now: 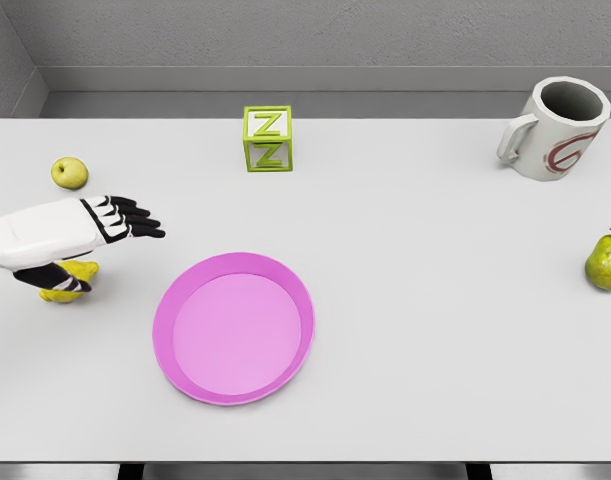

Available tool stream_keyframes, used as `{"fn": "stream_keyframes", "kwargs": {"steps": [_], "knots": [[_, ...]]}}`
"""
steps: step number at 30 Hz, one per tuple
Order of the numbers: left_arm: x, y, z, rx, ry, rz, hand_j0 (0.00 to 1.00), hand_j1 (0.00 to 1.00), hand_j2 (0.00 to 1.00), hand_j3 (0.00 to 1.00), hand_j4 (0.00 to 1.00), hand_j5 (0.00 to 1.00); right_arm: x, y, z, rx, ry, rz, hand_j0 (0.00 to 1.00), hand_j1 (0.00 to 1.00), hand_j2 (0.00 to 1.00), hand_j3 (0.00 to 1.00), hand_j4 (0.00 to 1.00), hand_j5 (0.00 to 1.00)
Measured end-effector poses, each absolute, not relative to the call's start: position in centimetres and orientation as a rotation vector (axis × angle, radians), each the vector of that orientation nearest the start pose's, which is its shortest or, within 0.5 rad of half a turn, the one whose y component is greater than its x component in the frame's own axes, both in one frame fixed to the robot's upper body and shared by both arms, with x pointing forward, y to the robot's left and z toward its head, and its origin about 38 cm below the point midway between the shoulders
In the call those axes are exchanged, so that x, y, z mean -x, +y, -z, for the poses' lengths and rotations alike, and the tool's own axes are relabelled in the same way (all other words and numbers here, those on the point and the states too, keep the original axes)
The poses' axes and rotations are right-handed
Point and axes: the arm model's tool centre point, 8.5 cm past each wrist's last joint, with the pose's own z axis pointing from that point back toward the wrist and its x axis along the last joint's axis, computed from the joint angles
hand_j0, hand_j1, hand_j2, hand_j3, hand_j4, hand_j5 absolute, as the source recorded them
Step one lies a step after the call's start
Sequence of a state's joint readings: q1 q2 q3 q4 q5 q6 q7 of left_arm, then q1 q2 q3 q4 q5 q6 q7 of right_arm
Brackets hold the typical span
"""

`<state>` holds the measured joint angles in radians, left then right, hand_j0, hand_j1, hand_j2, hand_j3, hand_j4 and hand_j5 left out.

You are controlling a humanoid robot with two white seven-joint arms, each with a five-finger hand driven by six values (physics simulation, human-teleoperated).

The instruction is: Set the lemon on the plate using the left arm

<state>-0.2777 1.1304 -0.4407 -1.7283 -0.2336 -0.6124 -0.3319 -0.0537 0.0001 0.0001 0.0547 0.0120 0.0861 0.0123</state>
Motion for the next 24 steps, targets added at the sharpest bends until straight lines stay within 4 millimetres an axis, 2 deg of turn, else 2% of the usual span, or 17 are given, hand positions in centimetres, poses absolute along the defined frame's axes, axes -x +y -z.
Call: {"fn": "stream_keyframes", "kwargs": {"steps": [1, 2, 5, 8, 15, 24], "knots": [[-34.4, 35.0, -22.3, -0.318, -1.500, 2.011, 1.00, 1.00, 1.00, 1.00, 1.00, 1.00, -0.3, -27.1, 26.0, 0.076, 0.094, -0.005, 1.00, 1.00, 1.00, 1.00, 1.00, 1.00], [-34.3, 35.1, -22.3, -0.318, -1.495, 2.013, 1.00, 1.00, 1.00, 1.00, 1.00, 1.00, 0.9, -27.1, 26.0, 0.077, 0.114, -0.002, 1.00, 1.00, 1.00, 1.00, 1.00, 1.00], [-34.2, 35.3, -22.3, -0.321, -1.483, 2.020, 1.00, 1.00, 1.00, 1.00, 1.00, 1.00, 0.9, -27.0, 26.0, 0.075, 0.116, 0.001, 1.00, 1.00, 1.00, 1.00, 1.00, 1.00], [-33.7, 35.5, -21.4, -0.304, -1.452, 2.031, 1.00, 1.00, 1.00, 1.00, 1.00, 1.00, 1.0, -27.0, 26.0, 0.075, 0.117, 0.002, 1.00, 1.00, 1.00, 1.00, 1.00, 1.00], [-34.1, 36.1, -21.9, -0.366, -1.425, 2.064, 1.00, 1.00, 1.00, 1.00, 1.00, 1.00, 1.0, -27.0, 26.0, 0.074, 0.118, 0.003, 1.00, 1.00, 1.00, 1.00, 1.00, 1.00], [-34.2, 39.0, -22.1, -0.431, -1.301, 2.093, 1.00, 1.00, 1.00, 1.00, 1.00, 1.00, 1.0, -27.0, 26.0, 0.075, 0.118, 0.003, 1.00, 1.00, 1.00, 1.00, 1.00, 1.00]]}}
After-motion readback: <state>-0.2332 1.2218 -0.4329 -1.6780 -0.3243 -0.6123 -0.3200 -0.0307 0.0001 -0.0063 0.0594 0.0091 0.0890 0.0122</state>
